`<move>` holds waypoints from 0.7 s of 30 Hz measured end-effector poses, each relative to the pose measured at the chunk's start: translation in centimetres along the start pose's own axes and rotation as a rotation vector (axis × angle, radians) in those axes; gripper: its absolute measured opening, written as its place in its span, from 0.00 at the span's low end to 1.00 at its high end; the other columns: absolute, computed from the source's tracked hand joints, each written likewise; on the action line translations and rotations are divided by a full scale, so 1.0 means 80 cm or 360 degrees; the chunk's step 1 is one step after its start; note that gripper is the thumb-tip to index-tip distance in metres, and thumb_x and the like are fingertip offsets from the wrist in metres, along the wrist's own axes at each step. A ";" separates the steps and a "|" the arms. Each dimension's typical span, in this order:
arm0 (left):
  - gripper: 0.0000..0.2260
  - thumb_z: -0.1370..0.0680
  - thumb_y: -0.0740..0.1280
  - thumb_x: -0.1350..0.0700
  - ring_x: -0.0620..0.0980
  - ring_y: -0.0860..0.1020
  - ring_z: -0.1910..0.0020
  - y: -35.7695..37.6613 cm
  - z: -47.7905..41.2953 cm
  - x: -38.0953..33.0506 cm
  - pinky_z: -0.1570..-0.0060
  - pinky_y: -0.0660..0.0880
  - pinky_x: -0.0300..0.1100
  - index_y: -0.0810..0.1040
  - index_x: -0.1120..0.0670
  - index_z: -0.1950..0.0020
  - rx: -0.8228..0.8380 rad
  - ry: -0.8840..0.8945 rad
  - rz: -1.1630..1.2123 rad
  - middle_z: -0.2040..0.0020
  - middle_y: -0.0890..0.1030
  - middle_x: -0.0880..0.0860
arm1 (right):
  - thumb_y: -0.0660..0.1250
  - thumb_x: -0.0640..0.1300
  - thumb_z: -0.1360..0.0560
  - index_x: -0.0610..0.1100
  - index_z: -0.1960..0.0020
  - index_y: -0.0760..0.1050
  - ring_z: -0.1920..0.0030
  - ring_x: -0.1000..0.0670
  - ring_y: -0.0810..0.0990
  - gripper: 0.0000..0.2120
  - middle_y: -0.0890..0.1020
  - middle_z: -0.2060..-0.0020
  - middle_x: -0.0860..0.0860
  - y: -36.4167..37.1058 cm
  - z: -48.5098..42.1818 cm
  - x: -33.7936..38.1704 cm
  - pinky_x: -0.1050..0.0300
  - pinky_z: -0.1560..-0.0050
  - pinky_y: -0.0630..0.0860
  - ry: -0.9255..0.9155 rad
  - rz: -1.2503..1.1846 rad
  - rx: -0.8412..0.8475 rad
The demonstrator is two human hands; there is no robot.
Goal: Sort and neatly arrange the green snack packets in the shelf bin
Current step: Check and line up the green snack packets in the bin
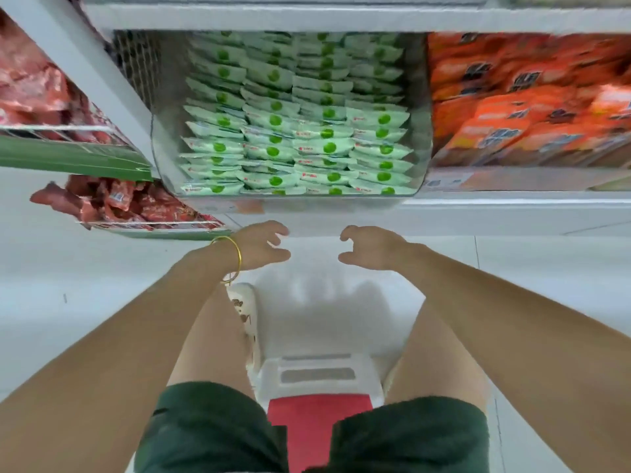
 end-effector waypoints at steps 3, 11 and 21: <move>0.21 0.23 0.66 0.51 0.50 0.74 0.43 0.020 -0.072 0.015 0.47 0.68 0.36 0.67 0.51 0.31 0.0063 0.0098 -0.0228 0.37 0.73 0.52 | 0.61 0.56 0.23 0.49 0.31 0.64 0.39 0.47 0.73 0.23 0.75 0.40 0.51 0.023 -0.075 -0.010 0.57 0.45 0.68 -0.0115 0.0125 -0.0096; 0.23 0.23 0.65 0.49 0.52 0.73 0.39 0.060 -0.128 0.019 0.50 0.68 0.38 0.65 0.51 0.29 -0.0083 0.0307 -0.0606 0.35 0.72 0.52 | 0.62 0.56 0.24 0.48 0.33 0.67 0.47 0.48 0.74 0.22 0.77 0.44 0.50 0.060 -0.104 -0.017 0.53 0.45 0.72 -0.0238 0.0246 -0.0289; 0.21 0.23 0.65 0.49 0.46 0.74 0.41 0.025 0.056 -0.081 0.39 0.71 0.42 0.69 0.50 0.31 -0.0488 0.0902 -0.0724 0.39 0.74 0.47 | 0.63 0.55 0.24 0.49 0.37 0.72 0.54 0.53 0.73 0.18 0.79 0.48 0.53 -0.007 0.072 0.062 0.55 0.51 0.73 -0.0414 0.0574 -0.0828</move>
Point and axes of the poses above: each hand's wrist, its own z-axis away from the middle knuckle, its own y-axis out of the palm, x = y × z, the point moved 7 cm from there along -z, towards the middle knuckle
